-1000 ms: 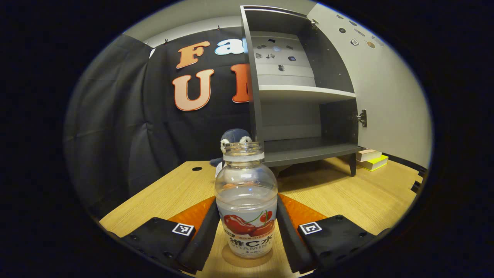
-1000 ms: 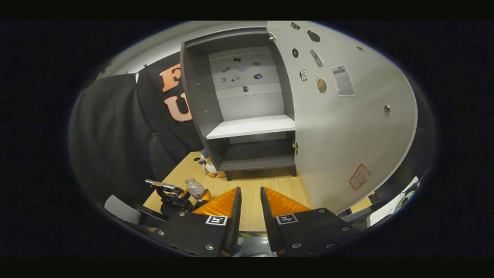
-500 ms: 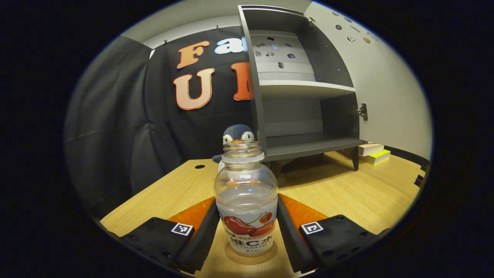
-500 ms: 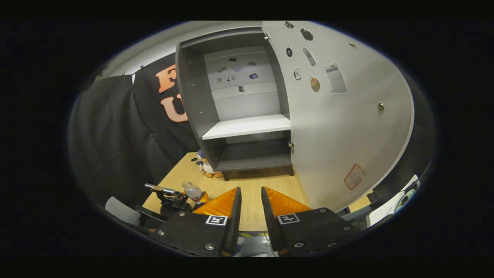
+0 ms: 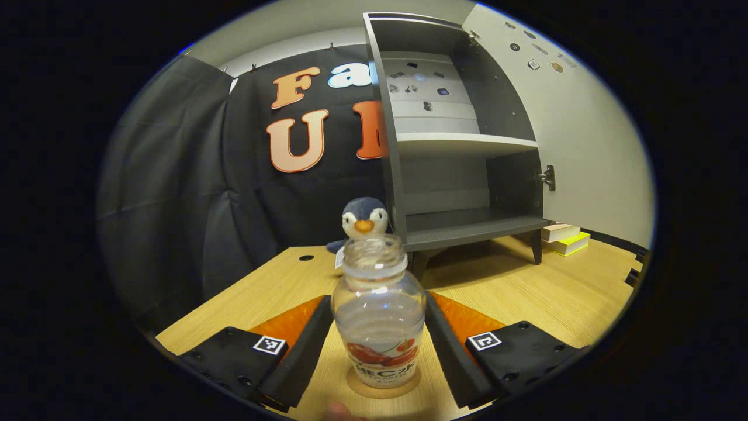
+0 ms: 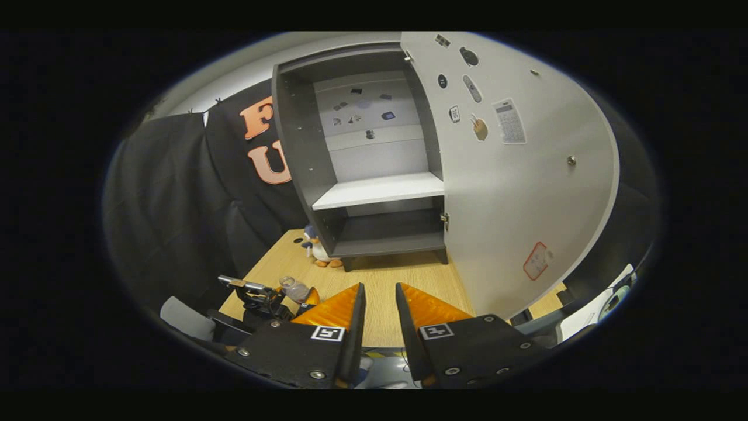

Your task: Open the cabinet door with the right hand, grasp the bottle in the cabinet with the left hand and place it on the coaster, then close the cabinet door with the right hand.

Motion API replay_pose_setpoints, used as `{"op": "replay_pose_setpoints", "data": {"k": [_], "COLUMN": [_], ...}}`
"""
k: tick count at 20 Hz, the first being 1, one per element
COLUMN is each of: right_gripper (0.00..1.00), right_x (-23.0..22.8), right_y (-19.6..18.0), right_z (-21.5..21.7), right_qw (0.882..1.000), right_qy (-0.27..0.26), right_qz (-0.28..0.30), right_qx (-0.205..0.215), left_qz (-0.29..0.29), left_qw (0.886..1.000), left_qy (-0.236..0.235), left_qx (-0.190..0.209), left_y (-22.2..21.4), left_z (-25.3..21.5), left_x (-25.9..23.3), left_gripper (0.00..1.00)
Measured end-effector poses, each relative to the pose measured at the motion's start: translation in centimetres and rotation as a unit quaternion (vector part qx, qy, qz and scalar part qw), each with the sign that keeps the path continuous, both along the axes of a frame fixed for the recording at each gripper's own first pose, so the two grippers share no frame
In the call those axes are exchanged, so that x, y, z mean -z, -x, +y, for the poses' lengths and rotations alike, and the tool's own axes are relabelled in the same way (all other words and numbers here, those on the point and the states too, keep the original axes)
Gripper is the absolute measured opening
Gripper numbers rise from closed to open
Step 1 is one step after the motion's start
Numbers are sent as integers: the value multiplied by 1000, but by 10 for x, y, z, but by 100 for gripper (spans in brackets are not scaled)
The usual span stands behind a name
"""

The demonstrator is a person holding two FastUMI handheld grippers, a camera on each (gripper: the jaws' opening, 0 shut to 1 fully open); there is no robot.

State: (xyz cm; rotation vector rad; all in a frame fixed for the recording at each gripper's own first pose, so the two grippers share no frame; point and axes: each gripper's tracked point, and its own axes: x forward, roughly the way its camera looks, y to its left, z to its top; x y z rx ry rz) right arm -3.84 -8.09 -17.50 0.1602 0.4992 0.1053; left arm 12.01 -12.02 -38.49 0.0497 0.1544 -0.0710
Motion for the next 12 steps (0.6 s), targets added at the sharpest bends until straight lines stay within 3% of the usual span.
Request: {"op": "replay_pose_setpoints", "data": {"k": [8,12], "right_gripper": [33,33], "right_x": [-21,-50], "right_y": [12,21], "right_z": [-1,-13], "right_qw": [1000,998], "right_qy": [-9,-9], "right_qz": [-25,-60], "right_qx": [4,17], "left_qz": [-38,-65], "left_qw": [999,998], "left_qy": [-6,6], "left_qx": [-1,4], "left_y": [-5,3], "left_z": [8,10], "left_x": [-57,-117], "left_gripper": [94,98]}}
